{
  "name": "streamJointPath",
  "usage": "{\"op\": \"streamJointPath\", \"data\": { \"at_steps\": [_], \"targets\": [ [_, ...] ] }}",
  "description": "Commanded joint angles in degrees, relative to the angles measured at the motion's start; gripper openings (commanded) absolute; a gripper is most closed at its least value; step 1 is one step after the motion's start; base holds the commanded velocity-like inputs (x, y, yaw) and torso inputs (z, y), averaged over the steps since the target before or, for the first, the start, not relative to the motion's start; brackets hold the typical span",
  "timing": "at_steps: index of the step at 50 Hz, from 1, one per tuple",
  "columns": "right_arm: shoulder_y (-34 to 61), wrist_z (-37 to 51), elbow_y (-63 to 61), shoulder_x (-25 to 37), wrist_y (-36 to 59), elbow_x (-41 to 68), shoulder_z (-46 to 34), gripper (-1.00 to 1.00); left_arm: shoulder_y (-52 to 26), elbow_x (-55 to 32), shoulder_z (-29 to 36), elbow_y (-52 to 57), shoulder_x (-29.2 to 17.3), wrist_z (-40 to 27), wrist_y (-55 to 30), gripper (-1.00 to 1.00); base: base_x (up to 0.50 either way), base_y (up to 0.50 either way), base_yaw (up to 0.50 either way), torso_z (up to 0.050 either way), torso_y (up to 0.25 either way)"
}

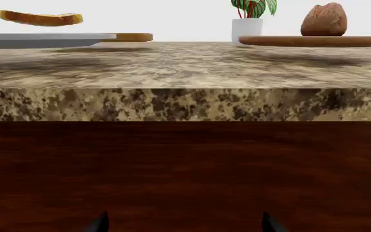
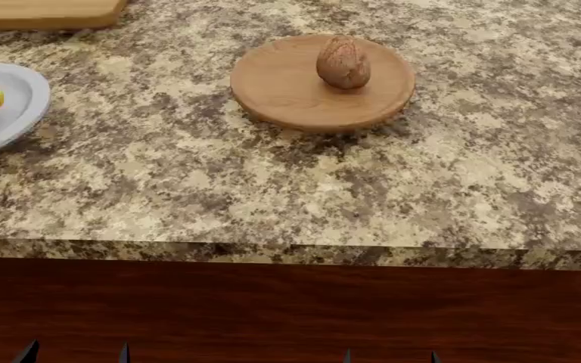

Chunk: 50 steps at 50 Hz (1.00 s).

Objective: Place all breads on the cutting board.

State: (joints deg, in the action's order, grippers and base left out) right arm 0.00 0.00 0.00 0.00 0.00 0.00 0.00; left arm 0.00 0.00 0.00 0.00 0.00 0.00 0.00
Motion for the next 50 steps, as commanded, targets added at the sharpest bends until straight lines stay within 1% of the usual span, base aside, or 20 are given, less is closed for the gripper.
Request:
{"op": "streamJointPath", "data": {
  "at_steps": [1, 17, 31, 50],
  "targets": [
    [0.0, 0.7, 0.0, 0.5, 0.0, 0.5, -0.7, 1.00, 0.0, -0.6, 0.6, 0.0, -0.6, -0.6, 0.0, 1.00, 0.00, 0.00, 0.00, 0.000, 0.000],
    [0.8, 4.9, 1.5, 2.9, -1.1, 2.4, -4.0, 1.00, -0.1, -2.8, 3.4, 0.2, -3.0, -4.1, 0.2, 1.00, 0.00, 0.00, 0.00, 0.000, 0.000],
    [-1.1, 6.0, 0.0, 4.8, -2.0, 3.3, -5.0, 1.00, 0.1, -3.9, 4.8, 0.5, -4.2, -5.3, 0.8, 1.00, 0.00, 0.50, 0.00, 0.000, 0.000],
    [-0.3, 7.6, 0.7, 5.7, -2.1, 4.0, -6.7, 1.00, -0.2, -4.8, 6.3, 0.5, -5.5, -6.9, 1.1, 1.00, 0.00, 0.50, 0.00, 0.000, 0.000]
  ]
}}
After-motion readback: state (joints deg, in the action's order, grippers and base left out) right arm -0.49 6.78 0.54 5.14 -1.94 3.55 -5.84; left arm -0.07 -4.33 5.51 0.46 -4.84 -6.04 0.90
